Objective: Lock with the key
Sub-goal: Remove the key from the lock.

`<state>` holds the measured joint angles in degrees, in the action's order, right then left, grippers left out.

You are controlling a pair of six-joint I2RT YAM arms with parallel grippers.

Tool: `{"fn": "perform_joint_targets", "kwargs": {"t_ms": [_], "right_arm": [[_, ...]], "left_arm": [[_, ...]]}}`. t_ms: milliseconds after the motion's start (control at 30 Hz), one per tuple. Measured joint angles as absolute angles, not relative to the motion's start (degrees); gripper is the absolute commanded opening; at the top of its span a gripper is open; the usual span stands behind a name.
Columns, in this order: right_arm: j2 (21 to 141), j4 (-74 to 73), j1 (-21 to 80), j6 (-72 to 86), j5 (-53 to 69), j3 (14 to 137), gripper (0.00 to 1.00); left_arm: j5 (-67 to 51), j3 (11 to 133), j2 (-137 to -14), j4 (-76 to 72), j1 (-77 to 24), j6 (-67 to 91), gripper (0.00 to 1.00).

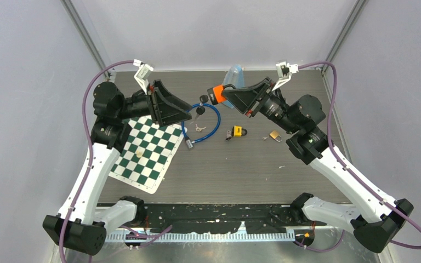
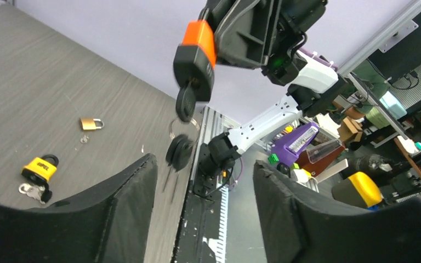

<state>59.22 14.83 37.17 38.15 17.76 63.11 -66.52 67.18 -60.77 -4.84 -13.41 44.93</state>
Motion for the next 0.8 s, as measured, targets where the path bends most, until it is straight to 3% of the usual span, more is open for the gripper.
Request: {"fn": "perform_joint_targets", "kwargs": {"t_ms": [200, 333, 400, 633, 733, 800], "right_arm": [[62.1, 14.9, 37.2, 38.7, 23.0, 63.9, 0.05], [63.8, 15.5, 37.2, 39.5, 25.6, 64.8, 0.05], [64.3, 16.3, 37.2, 40.1, 26.3, 64.8, 0.05], [65.8, 18.8, 37.2, 41.5, 28.1, 64.8, 0.05], [66.3, 19.1, 37.2, 41.6, 28.4, 64.8, 0.05], [66.7, 19.3, 37.2, 41.5, 28.6, 64.8, 0.05]], "left_arm": [[-65.1, 68.1, -61.1, -9.1, -13.4, 46.1, 0.66], [-64.5, 68.3, -62.5, -13.1, -14.0, 48.4, 0.45], [-64.2, 67.9, -63.4, -14.5, -14.6, 49.5, 0.41], [-64.1, 64.4, -64.6, -16.1, -15.4, 50.8, 0.41], [-64.5, 63.6, -64.9, -17.1, -15.4, 51.9, 0.30], [-64.8, 62.9, -64.9, -18.5, -15.5, 52.9, 0.14]]}}
